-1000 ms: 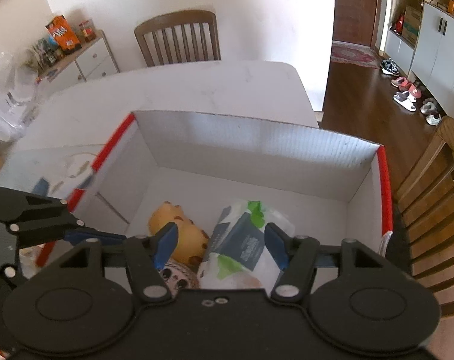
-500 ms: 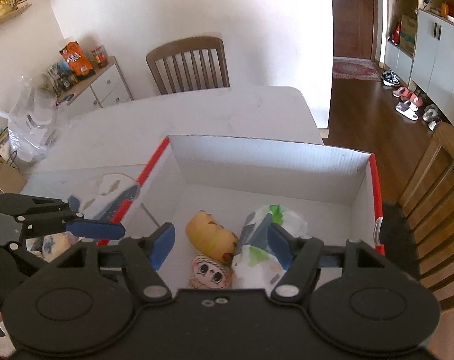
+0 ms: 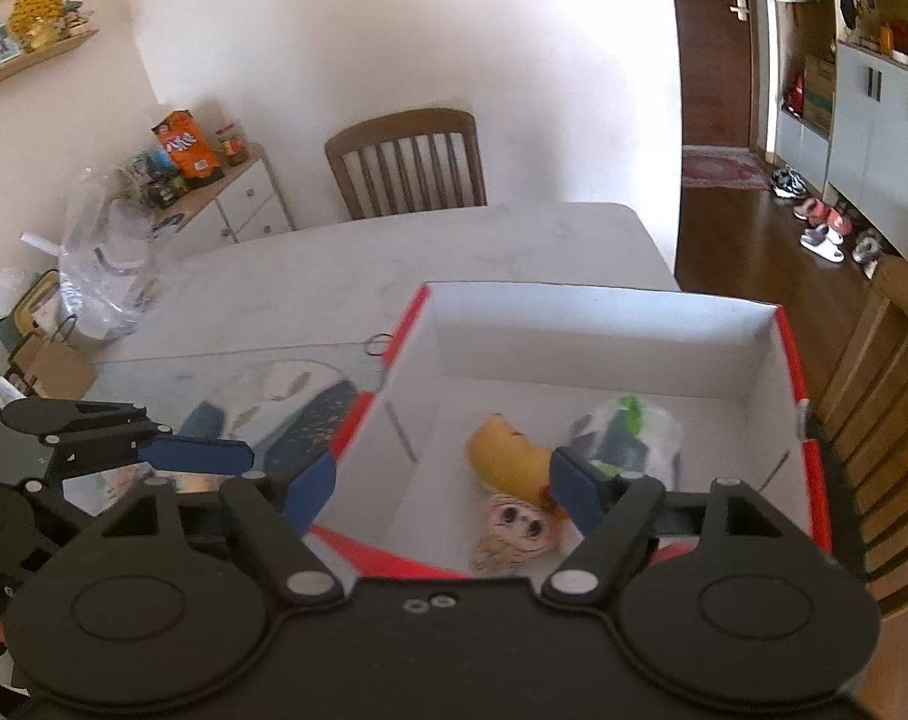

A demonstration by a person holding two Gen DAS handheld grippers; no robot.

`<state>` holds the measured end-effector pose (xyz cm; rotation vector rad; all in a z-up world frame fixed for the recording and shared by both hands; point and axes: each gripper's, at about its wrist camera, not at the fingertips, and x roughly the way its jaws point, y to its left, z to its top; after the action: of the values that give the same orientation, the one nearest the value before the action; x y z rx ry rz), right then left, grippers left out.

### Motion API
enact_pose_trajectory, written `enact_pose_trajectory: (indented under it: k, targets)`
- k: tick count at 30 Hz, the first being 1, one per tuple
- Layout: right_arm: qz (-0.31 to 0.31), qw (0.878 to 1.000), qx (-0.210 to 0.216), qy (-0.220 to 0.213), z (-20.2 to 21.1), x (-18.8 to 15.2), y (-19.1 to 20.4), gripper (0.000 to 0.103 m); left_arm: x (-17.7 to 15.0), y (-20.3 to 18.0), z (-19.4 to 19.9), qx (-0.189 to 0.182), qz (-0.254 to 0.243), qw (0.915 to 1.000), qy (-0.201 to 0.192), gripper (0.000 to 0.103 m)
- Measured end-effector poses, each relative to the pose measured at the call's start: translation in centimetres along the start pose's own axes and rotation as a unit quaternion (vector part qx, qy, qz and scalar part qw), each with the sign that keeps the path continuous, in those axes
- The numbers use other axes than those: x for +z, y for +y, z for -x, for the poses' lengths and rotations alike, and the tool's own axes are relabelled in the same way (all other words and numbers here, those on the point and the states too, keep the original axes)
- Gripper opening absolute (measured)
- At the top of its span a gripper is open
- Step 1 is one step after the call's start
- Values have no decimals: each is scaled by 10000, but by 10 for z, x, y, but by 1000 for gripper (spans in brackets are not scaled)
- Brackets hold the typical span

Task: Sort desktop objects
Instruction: 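Move the left tool to the silver snack bag while the right tool approaches the blueberry bread packet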

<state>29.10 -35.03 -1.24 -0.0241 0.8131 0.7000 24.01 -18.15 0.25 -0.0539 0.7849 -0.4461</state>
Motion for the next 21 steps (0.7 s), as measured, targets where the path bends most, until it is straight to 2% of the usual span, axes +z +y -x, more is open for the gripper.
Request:
enact_pose_trajectory:
  k: [7, 12, 21]
  targets:
    - [18, 9999, 68, -134, -1, -7, 39, 86, -22, 28, 36, 163, 75, 9997, -159, 85]
    - [133, 9994, 198, -234, -4, -13, 71, 97, -42, 49, 61, 307, 86, 9991, -265, 100]
    - [310, 9989, 325, -159, -21, -20, 123, 99, -84, 86, 90, 635, 119, 9977, -191, 100]
